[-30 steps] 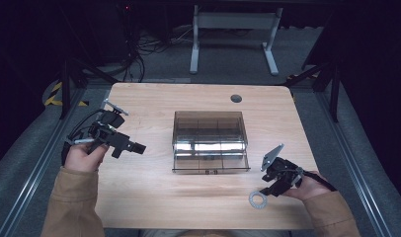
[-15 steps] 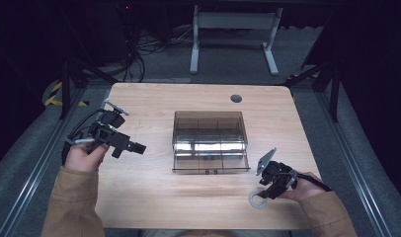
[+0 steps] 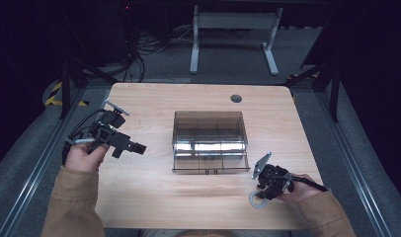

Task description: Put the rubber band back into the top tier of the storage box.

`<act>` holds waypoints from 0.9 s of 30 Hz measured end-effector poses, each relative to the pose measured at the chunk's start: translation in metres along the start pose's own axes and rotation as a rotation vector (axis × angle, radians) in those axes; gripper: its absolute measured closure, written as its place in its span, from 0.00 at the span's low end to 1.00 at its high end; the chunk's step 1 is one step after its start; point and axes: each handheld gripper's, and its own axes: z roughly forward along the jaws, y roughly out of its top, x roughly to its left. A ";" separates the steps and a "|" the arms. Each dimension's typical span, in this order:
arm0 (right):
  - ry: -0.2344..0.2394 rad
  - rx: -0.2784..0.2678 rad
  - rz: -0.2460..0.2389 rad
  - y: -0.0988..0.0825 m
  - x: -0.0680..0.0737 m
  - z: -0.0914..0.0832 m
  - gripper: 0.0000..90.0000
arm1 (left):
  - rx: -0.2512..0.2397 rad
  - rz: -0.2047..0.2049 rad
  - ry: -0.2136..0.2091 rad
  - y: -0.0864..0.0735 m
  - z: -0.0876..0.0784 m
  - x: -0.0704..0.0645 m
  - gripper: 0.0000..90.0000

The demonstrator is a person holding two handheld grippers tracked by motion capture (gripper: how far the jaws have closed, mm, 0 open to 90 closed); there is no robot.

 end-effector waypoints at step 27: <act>0.022 0.004 -0.044 0.000 0.003 0.000 0.91 | -0.006 0.000 -0.003 -0.001 0.000 0.000 0.18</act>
